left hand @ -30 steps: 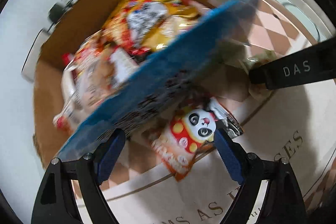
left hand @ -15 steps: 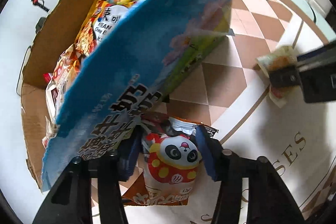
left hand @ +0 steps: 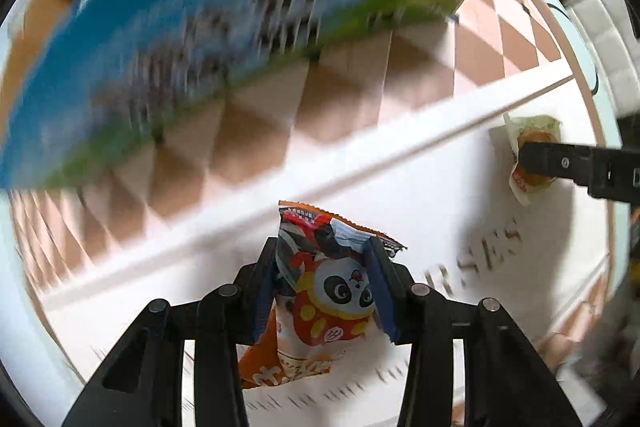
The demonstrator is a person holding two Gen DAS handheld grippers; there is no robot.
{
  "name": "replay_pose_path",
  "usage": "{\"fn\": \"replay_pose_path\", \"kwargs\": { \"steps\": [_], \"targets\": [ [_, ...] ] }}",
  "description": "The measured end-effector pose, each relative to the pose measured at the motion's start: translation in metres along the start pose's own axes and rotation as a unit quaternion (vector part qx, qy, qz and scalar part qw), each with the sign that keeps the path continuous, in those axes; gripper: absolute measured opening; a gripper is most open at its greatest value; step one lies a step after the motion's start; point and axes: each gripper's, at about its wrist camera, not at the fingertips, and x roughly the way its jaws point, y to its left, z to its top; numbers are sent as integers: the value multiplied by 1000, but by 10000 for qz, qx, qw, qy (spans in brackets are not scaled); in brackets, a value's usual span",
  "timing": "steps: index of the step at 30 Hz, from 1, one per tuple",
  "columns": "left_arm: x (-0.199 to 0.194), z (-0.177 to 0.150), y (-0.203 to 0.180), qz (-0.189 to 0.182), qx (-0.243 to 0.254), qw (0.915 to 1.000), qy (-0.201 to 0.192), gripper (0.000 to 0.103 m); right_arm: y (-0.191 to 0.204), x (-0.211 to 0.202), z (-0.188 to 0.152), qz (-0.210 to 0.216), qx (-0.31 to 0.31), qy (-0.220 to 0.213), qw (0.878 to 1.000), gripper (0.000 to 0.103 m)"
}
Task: Organize snacks
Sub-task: 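Grasp the egg-yolk pastry with the right tool while the left tool grasps the panda-face bag, then carry the pastry and panda bag into the box and release both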
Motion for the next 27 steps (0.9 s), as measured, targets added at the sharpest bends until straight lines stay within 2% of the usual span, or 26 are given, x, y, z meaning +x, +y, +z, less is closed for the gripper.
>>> {"fn": "replay_pose_path", "kwargs": {
  "steps": [3, 6, 10, 11, 18, 22, 27],
  "targets": [
    [3, -10, 7, -205, -388, 9989, 135, 42, 2, 5, -11, -81, -114, 171, 9998, 62],
    [6, -16, 11, -337, -556, 9977, 174, 44, 11, 11, -13, -111, -191, 270, 9994, 63],
    [10, -14, 16, -286, -457, 9983, 235, 59, 18, 17, -12, -132, -197, 381, 9990, 63],
    [13, -4, 25, -272, -440, 9984, 245, 63, 21, 20, -11, -144, -212, 427, 9988, 64],
    [32, -11, 20, -385, -423, 9977, 350, 65, 37, 23, -4, -143, -262, 513, 9982, 64],
    [43, -5, 6, -233, -218, 9988, 361, 72, 46, 28, -6, -182, -320, 575, 9977, 65],
    [45, -3, -6, -220, -202, 9990, 335, 71, 68, 42, -11, -162, -315, 606, 9975, 65]
  ]
}}
